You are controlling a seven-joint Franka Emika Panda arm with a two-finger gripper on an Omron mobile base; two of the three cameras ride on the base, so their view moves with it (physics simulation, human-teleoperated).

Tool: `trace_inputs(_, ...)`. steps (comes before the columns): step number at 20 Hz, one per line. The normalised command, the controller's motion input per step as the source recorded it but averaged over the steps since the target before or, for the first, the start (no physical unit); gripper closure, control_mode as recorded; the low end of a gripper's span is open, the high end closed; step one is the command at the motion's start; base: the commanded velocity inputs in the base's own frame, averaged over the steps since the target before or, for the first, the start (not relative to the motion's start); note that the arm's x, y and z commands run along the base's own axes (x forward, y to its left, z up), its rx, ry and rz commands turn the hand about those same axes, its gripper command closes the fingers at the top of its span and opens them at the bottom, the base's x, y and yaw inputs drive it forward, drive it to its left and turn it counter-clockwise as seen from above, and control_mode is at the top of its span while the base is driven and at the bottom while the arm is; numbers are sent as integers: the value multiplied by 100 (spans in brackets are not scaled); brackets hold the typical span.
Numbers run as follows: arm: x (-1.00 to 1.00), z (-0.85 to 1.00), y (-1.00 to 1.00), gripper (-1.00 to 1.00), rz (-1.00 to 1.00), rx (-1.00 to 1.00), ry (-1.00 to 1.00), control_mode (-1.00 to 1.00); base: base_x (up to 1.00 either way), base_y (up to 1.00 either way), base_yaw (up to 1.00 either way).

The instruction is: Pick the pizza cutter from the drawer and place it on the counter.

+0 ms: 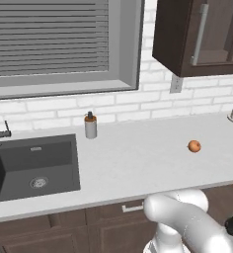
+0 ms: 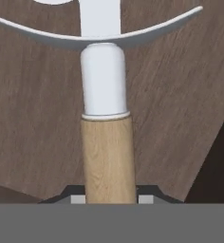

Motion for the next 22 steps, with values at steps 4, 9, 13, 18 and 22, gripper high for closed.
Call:
trace_inputs(4,12,100,16,100,-7,6,0,-100,0,0,0)
trace_inputs(9,72,90,68,100,-6,2,-6,-100,0,0,0)
trace_inputs(13,100,44,100,100,0,0,-5,-100,0,0,0)
trace_inputs(18,100,26,99,100,0,0,-1,-100,0,0,0)
trace_inputs(22,100,3,99,100,0,0,-1,-100,0,0,0)
